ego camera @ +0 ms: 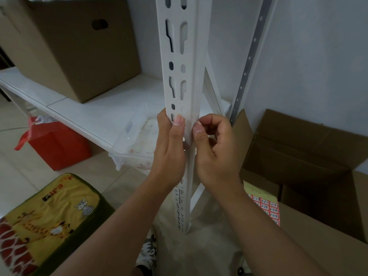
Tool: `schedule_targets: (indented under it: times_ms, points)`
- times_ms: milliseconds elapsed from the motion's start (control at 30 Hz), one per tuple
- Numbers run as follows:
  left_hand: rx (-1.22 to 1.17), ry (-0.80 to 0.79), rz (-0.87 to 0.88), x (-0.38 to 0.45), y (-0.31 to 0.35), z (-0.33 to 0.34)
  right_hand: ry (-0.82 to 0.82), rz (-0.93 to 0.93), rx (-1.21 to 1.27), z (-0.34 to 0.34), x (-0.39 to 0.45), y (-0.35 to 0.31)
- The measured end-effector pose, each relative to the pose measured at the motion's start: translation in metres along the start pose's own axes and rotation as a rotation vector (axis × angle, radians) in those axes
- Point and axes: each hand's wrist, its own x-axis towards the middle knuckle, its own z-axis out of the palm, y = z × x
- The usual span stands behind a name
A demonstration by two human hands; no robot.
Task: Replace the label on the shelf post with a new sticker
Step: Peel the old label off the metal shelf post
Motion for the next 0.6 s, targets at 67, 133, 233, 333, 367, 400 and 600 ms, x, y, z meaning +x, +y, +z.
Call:
schedule_targets:
  times_ms: [67, 133, 233, 333, 367, 400, 600]
  points:
    - [0.001, 0.004, 0.0, 0.0, 0.001, 0.0, -0.046, 0.012, 0.008, -0.002, 0.002, -0.001]
    - [-0.001, 0.007, 0.007, 0.0, 0.001, 0.001, -0.084, 0.016, 0.005, -0.003, 0.004, -0.003]
    - [0.011, 0.032, 0.01, 0.0, 0.001, 0.004, -0.105, 0.018, -0.008, -0.004, 0.007, -0.004]
    - [-0.009, 0.062, 0.011, 0.001, -0.002, 0.007, -0.067, -0.048, -0.089, 0.0, 0.005, -0.004]
    - [-0.02, 0.065, 0.003, 0.002, -0.003, 0.007, -0.065, -0.07, -0.107, 0.001, 0.002, -0.003]
    - [-0.022, 0.07, -0.012, 0.002, -0.004, 0.007, -0.078, -0.086, -0.109, 0.003, -0.001, -0.002]
    - [0.045, 0.055, -0.003, -0.001, 0.001, 0.004, -0.134, 0.044, 0.009, -0.004, -0.009, -0.002]
